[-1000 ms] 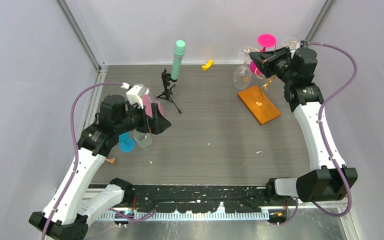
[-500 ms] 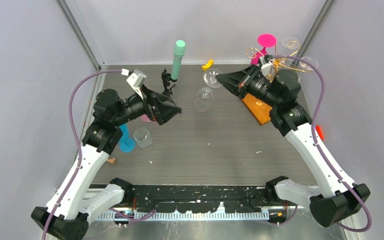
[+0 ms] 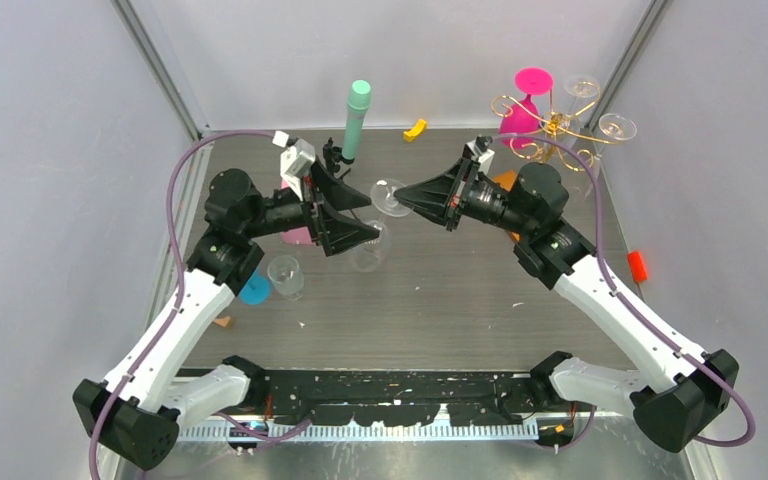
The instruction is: Take the wine glass off the wine glass rack
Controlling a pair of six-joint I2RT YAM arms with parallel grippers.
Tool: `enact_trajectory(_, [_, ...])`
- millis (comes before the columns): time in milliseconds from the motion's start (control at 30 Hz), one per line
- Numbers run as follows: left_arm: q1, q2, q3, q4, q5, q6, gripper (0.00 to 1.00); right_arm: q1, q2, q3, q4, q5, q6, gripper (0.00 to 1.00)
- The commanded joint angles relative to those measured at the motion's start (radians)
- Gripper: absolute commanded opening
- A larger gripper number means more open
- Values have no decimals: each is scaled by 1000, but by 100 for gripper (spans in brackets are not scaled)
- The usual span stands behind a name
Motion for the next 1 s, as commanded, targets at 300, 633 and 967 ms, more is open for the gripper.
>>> enact_trajectory(300, [-37, 88, 20, 92, 127, -77, 59, 71, 54, -1, 209, -53, 85, 0])
enact_trajectory(633, [-37, 89, 11, 55, 180, -78, 0, 84, 96, 7, 234, -53, 100, 0])
enact_trajectory(967, [-38, -36, -3, -67, -184, 13, 0, 84, 35, -45, 188, 88, -5, 76])
